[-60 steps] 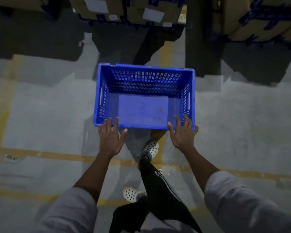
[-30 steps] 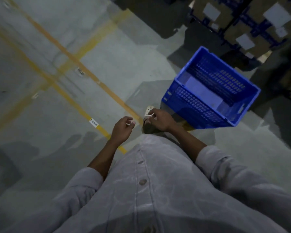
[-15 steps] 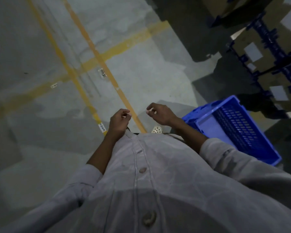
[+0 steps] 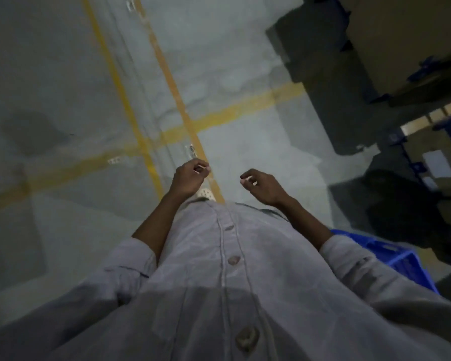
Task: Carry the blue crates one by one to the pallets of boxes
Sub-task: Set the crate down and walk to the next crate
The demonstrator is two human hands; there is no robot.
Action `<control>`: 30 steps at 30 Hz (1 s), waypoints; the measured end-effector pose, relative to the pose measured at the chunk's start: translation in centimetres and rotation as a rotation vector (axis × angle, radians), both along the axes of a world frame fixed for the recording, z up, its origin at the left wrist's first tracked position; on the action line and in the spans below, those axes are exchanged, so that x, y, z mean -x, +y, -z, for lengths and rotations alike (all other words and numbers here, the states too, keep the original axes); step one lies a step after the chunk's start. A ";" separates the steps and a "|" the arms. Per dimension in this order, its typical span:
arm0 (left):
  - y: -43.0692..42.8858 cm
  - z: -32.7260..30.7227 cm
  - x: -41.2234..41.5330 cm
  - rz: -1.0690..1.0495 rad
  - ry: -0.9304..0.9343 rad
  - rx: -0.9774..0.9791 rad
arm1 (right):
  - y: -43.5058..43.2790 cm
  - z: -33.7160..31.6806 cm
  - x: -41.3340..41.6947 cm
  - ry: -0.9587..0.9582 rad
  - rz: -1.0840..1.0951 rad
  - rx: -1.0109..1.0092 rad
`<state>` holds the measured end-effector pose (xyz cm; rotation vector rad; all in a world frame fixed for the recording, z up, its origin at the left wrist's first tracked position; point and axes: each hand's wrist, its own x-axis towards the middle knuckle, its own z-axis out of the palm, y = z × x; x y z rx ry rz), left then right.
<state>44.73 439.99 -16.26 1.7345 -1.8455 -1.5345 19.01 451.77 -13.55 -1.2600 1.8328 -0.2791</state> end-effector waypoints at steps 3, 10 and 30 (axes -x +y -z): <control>-6.9 -1.3 -1.1 0.010 -0.004 0.027 | -6.7 -1.4 -0.3 -0.065 0.078 0.022; -19.0 -1.4 -0.7 -0.062 0.068 -0.051 | -22.1 -2.6 1.2 -0.143 0.131 0.045; -72.0 -4.0 3.8 -0.659 0.287 0.032 | -85.6 -7.6 5.0 -0.278 -0.112 0.126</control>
